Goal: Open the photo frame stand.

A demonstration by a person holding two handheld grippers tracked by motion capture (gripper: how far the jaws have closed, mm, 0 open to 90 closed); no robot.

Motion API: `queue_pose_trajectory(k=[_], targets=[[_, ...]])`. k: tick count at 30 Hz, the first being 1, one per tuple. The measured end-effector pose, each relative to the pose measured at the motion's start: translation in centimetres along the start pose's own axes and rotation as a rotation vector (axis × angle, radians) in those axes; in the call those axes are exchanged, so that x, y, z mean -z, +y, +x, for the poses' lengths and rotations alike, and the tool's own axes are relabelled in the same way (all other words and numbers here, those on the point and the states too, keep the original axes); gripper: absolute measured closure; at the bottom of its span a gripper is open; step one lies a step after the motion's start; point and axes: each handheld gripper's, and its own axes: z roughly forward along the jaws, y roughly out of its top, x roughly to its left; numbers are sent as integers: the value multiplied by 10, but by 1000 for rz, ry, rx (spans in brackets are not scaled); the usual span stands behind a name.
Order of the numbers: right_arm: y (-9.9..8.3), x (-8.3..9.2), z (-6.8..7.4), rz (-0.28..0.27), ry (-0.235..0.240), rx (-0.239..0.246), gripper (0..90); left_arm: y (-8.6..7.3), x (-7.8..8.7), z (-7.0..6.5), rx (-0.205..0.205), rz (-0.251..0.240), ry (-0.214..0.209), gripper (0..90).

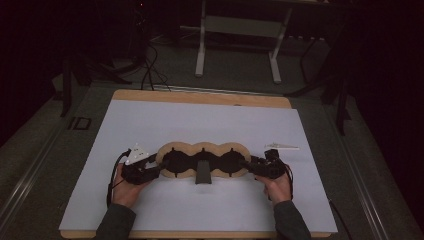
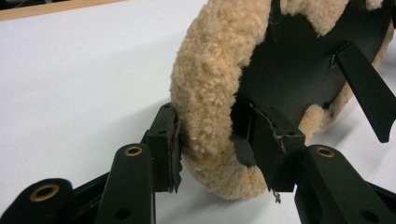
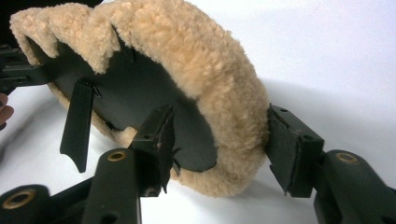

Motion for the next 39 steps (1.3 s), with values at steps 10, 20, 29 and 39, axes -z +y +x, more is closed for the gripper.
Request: queue_pose_trajectory(k=[10,20,29,39], targets=[[-4,5,3,6,20,6,424,-2,7,2,55,10,-62,542],[-5,7,4,21,42,11,397,-4,5,9,159,50,-154,484],[-9,8,1,27,74,3,374,-4,5,6,125,82,-151,481],[-18,-1,-5,90,83,-9,387,-5,5,4,111,100,-149,488]])
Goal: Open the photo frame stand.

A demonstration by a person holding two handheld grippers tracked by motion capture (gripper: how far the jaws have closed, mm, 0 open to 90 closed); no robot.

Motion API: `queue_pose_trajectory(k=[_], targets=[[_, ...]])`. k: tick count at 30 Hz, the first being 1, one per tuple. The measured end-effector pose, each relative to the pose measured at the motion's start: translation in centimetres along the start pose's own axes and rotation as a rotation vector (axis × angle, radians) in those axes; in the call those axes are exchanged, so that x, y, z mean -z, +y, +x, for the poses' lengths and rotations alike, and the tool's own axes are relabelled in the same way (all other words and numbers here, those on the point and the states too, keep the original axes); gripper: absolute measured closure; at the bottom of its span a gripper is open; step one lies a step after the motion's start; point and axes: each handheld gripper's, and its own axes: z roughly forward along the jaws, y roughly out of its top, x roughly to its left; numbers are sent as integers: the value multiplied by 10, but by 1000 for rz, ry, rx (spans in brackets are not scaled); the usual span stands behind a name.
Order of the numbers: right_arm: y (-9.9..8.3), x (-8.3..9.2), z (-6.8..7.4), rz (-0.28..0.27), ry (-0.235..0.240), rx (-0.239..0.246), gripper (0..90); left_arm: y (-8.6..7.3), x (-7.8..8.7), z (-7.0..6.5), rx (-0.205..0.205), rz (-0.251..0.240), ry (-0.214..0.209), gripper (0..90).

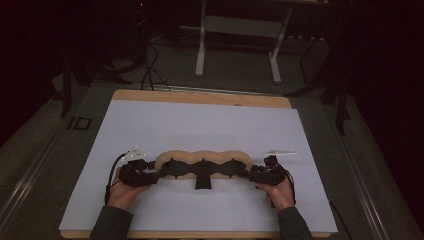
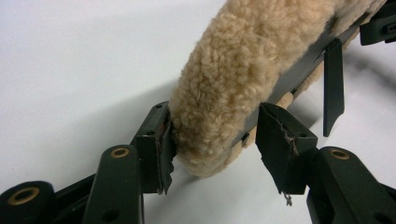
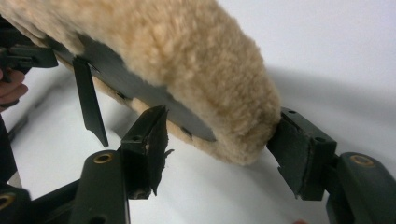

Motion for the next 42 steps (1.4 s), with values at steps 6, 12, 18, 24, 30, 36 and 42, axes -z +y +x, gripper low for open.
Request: queue_pose_trajectory(k=[6,12,18,24,30,36,42], targets=[[2,-1,6,1,-27,44,426,0,-3,-10,-84,8,77,492],[1,-3,8,4,-78,97,452,0,-5,-14,-120,-7,106,497],[2,-1,5,-9,-98,102,454,2,-11,-17,-156,-30,122,504],[3,0,3,-29,-120,132,452,2,-16,-18,-189,-60,147,504],[2,-2,1,-41,-128,135,452,2,-19,-16,-180,-52,141,501],[0,0,1,-40,-104,117,430,2,-14,-17,-150,-33,109,495],[-3,2,2,-31,-88,111,416,0,-8,-15,-113,-22,57,499]])
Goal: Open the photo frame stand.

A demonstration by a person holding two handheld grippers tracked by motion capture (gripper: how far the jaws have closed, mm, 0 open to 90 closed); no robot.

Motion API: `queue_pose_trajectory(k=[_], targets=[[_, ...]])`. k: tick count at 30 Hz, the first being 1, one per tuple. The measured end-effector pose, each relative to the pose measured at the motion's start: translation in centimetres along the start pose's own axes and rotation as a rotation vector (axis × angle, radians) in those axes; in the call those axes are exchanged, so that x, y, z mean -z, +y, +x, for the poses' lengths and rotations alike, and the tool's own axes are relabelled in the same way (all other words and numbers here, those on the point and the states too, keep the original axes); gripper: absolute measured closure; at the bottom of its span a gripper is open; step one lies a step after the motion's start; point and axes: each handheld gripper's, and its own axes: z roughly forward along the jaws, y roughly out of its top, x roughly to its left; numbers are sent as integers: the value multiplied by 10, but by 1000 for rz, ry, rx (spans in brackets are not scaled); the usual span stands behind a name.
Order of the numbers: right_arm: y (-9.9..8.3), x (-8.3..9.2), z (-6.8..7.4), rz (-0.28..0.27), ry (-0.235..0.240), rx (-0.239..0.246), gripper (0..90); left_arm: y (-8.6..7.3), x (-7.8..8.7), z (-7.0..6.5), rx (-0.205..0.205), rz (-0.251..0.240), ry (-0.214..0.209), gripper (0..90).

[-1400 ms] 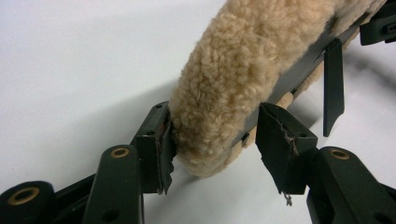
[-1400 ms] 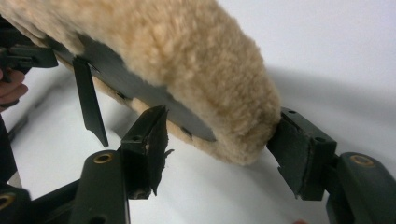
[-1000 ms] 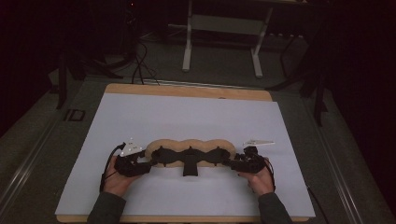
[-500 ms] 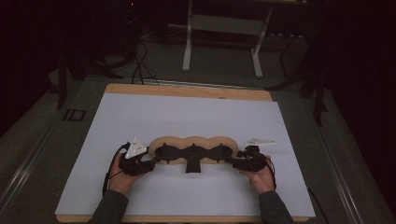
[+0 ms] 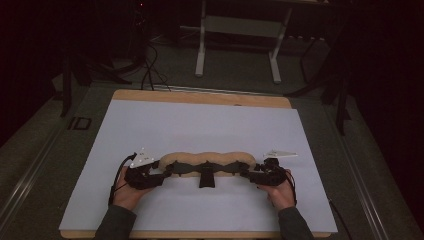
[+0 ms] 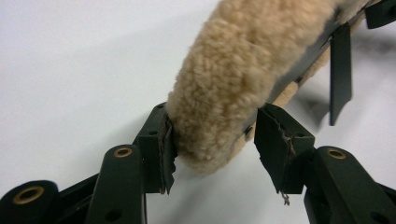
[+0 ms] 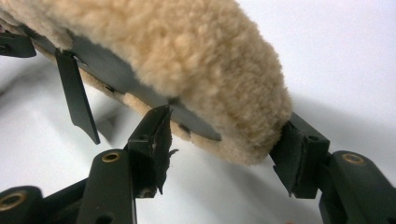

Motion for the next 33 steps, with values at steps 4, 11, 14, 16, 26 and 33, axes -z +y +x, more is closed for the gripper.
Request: queue_pose_trajectory(k=[4,11,14,16,26,33], targets=[[-2,1,1,2,3,-1,413,-1,2,1,19,4,-23,497],[-4,3,6,27,-25,38,409,-3,5,-4,13,23,-18,488],[-5,4,7,32,-28,45,405,-3,6,-4,15,30,-23,484],[-6,4,8,36,-40,50,413,-3,6,-4,22,32,-26,484],[-9,2,13,61,-77,80,404,-6,10,0,73,44,-46,475],[-12,2,12,80,-102,90,390,-6,14,5,78,67,-55,450]])
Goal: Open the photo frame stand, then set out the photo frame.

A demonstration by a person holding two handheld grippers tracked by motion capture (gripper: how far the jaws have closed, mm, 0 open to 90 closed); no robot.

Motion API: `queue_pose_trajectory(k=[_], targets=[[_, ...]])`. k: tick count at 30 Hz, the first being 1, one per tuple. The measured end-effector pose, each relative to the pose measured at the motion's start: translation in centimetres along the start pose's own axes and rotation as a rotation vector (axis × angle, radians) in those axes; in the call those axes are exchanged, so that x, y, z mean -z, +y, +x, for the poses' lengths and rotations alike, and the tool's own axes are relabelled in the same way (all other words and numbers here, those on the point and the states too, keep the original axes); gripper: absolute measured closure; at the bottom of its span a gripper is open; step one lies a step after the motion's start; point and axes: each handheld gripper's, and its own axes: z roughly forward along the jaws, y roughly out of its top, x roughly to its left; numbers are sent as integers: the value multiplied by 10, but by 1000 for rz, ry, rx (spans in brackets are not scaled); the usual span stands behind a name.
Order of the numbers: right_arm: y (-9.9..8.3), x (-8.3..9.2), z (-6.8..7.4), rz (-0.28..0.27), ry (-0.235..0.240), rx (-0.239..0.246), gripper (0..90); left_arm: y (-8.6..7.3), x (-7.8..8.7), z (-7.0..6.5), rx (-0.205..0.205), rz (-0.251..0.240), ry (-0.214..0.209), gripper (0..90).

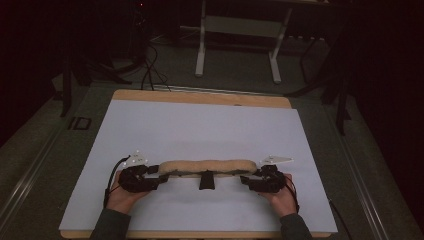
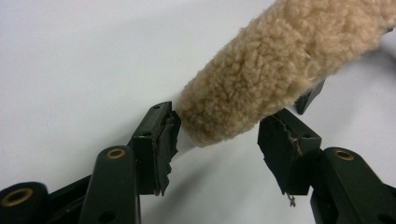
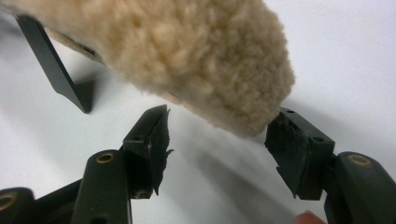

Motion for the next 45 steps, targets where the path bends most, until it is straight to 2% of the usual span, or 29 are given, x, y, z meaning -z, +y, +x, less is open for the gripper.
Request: queue_pose_trajectory(k=[3,8,22,31,36,38,40,41,43,45], targets=[[0,1,-1,0,-13,-4,383,0,3,2,-6,17,-2,433],[1,3,-1,-12,1,-18,376,0,9,6,5,16,-4,426],[0,4,1,9,1,-10,365,1,27,19,43,-19,-50,412],[1,6,3,26,5,-20,357,2,36,26,90,-72,-80,423],[0,8,1,36,7,-38,358,2,40,30,134,-117,-99,444],[-1,10,-1,37,6,-48,424,2,41,32,148,-134,-108,476],[-1,13,-2,32,-2,-52,449,3,42,33,152,-155,-105,518],[-2,16,-2,29,12,-55,474,3,43,33,157,-164,-104,563],[-2,17,-2,29,8,-58,485,3,43,33,161,-176,-94,578],[-3,18,-3,36,18,-57,519,4,43,32,149,-172,-52,593]])
